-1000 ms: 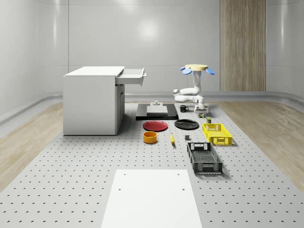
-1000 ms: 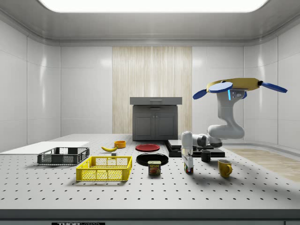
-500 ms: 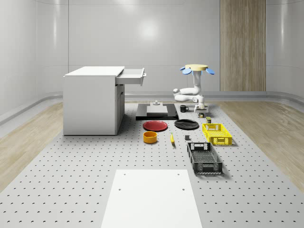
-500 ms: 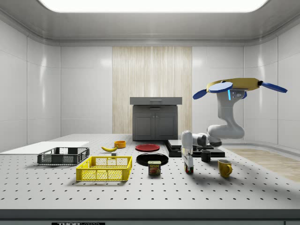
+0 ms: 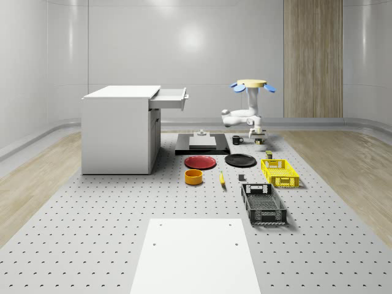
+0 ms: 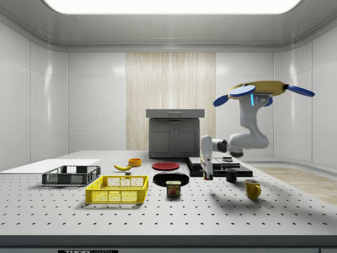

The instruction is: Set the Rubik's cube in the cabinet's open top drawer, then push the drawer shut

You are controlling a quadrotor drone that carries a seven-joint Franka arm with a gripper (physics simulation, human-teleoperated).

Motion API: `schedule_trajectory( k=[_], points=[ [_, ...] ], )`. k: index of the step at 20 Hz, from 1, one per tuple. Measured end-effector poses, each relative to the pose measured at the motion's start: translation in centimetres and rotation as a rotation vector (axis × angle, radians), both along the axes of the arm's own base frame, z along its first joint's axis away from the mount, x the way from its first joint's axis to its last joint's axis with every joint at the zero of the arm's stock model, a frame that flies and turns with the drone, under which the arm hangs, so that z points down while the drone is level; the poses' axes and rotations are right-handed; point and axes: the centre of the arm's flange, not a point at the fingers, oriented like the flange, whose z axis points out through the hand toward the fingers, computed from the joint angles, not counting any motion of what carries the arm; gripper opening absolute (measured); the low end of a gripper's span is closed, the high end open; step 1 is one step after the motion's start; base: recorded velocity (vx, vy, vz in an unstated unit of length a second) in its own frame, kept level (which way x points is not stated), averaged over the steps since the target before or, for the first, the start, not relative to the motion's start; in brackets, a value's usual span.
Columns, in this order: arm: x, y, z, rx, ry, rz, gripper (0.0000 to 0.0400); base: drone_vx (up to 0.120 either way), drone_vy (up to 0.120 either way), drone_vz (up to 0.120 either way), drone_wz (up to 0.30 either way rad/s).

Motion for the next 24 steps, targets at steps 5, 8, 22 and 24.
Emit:
schedule_trajectory(
  k=[5, 8, 22, 24],
  points=[
    [0.0, 0.0, -0.52, 0.0, 0.0, 0.0, 0.0325, 0.12, -0.12, 0.12, 0.0],
    [0.0, 0.0, -0.64, 0.0, 0.0, 0.0, 0.0325, 0.08, -0.08, 0.12, 0.0],
    [0.0, 0.0, -0.76, 0.0, 0.0, 0.0, 0.0325, 0.0, -0.071, 0.12, 0.0],
    [0.0, 0.0, -0.77, 0.0, 0.0, 0.0, 0.0325, 0.0, -0.12, 0.12, 0.0]
  ],
)
